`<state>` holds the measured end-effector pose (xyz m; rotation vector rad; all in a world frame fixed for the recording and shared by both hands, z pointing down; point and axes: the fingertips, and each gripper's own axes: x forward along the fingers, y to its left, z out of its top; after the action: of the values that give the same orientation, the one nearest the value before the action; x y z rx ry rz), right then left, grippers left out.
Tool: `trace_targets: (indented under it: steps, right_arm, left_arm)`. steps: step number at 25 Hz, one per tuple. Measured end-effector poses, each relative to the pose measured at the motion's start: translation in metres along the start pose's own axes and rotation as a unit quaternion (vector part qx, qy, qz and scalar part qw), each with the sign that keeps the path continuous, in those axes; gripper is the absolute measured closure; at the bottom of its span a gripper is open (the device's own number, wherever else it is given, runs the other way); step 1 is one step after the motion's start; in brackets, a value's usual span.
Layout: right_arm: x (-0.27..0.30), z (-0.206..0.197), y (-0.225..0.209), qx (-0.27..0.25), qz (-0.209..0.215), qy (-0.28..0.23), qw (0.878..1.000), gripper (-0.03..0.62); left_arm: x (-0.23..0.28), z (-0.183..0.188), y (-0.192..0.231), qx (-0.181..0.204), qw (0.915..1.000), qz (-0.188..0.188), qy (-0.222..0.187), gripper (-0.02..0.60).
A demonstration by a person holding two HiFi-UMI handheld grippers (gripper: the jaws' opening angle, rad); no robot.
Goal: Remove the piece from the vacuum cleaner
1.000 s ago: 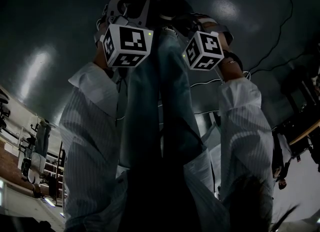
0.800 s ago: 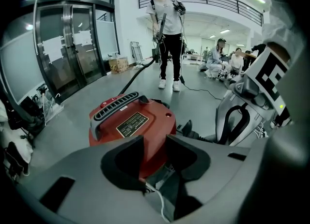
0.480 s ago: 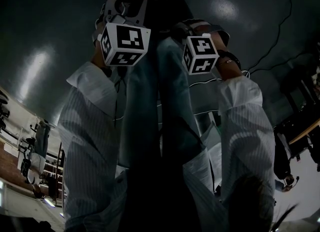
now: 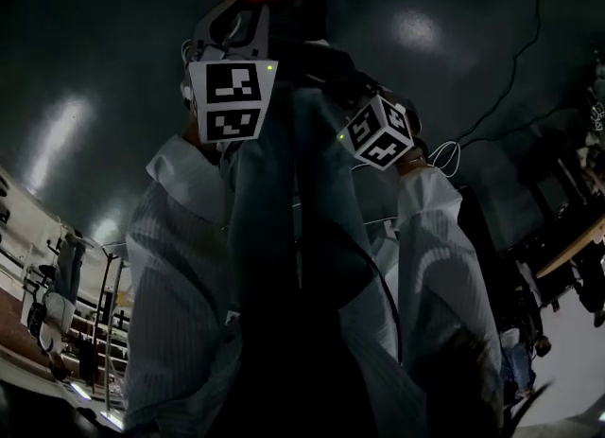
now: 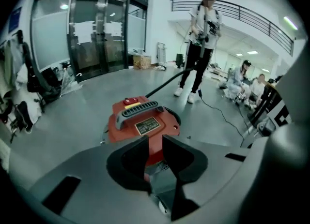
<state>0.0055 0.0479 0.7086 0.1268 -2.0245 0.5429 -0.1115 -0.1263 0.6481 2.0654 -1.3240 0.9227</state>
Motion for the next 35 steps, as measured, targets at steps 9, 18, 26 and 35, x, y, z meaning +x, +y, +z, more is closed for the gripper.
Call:
trace_targets:
  steps: [9, 18, 26, 35]
  right_arm:
    - [-0.14, 0.104, 0.021, 0.106, -0.039, -0.115, 0.987, 0.568]
    - [-0.311, 0.221, 0.063, 0.152, -0.029, -0.257, 0.954, 0.565]
    - [-0.465, 0.323, 0.09, 0.09, -0.07, -0.409, 0.906, 0.565]
    - [-0.5, 0.35, 0.109, 0.062, -0.069, -0.436, 0.895, 0.565]
  left_arm:
    - [-0.159, 0.082, 0.02, -0.114, 0.989, 0.027, -0.091, 0.577]
    - [-0.31, 0.188, 0.012, -0.11, 0.9766, 0.059, -0.175, 0.577]
    - [-0.423, 0.285, 0.01, -0.102, 0.9522, 0.089, -0.274, 0.577]
    - [-0.463, 0.307, -0.005, -0.092, 0.9428, 0.105, -0.303, 0.578]
